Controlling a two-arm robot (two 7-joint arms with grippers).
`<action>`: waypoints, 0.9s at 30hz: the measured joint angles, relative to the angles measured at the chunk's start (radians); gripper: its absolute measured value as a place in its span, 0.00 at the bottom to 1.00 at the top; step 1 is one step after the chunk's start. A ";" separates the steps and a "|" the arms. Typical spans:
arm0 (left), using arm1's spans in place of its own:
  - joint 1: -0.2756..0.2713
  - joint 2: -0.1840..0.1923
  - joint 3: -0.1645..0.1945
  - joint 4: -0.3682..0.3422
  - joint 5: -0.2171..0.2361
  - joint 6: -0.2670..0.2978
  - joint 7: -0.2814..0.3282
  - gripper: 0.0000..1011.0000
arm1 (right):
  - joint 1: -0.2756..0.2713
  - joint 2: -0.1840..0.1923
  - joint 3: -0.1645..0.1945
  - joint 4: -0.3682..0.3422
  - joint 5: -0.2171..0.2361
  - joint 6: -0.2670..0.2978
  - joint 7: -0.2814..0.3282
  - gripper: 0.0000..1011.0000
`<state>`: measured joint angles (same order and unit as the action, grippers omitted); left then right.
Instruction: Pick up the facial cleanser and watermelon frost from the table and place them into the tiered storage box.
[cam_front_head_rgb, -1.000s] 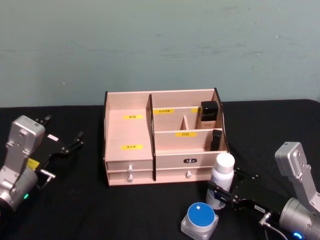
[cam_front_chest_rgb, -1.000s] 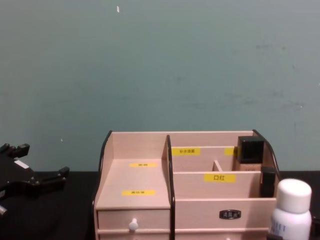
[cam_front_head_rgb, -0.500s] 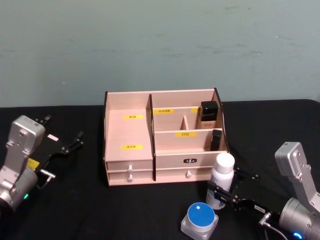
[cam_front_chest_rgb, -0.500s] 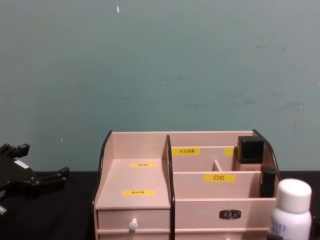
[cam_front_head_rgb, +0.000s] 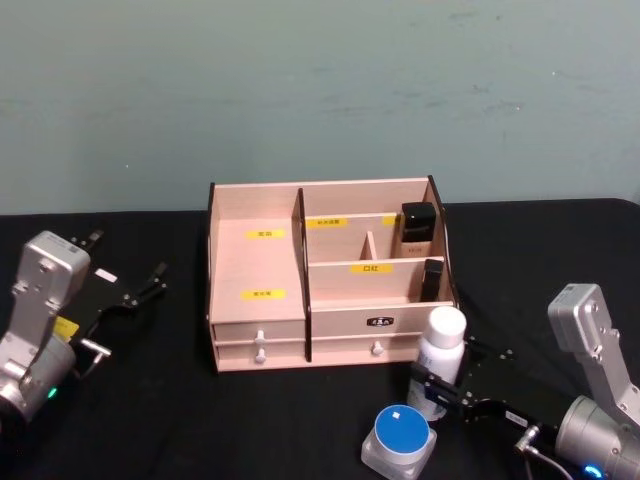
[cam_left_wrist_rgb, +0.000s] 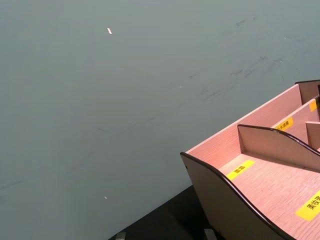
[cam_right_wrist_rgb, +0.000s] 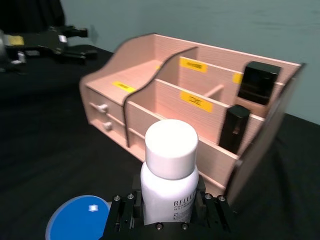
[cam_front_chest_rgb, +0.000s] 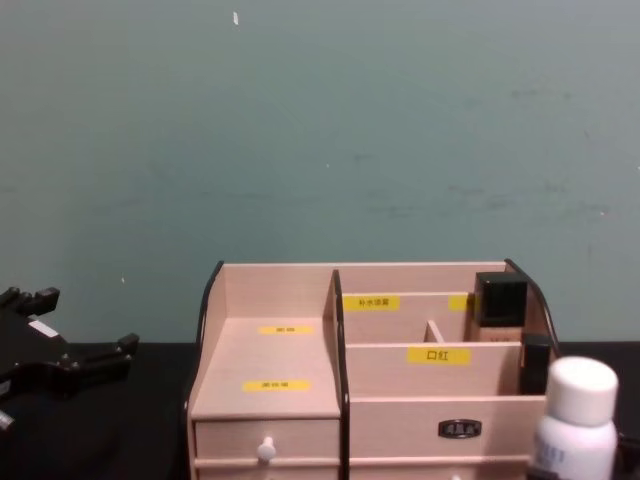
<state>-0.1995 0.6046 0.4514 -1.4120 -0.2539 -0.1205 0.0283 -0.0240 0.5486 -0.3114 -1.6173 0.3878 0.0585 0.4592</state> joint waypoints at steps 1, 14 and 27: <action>0.000 0.000 0.000 0.000 0.000 0.000 0.000 1.00 | 0.003 0.000 -0.003 -0.003 0.010 0.002 0.011 0.59; 0.000 0.000 0.000 0.000 0.000 0.000 0.000 1.00 | 0.022 0.035 -0.024 -0.102 0.077 0.027 0.054 0.59; 0.000 0.000 0.000 0.000 0.000 0.000 0.000 1.00 | 0.101 0.054 -0.058 -0.166 0.084 0.076 0.034 0.59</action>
<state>-0.1996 0.6047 0.4514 -1.4120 -0.2539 -0.1205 0.0283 0.0769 0.6022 -0.3696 -1.7830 0.4719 0.1340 0.4936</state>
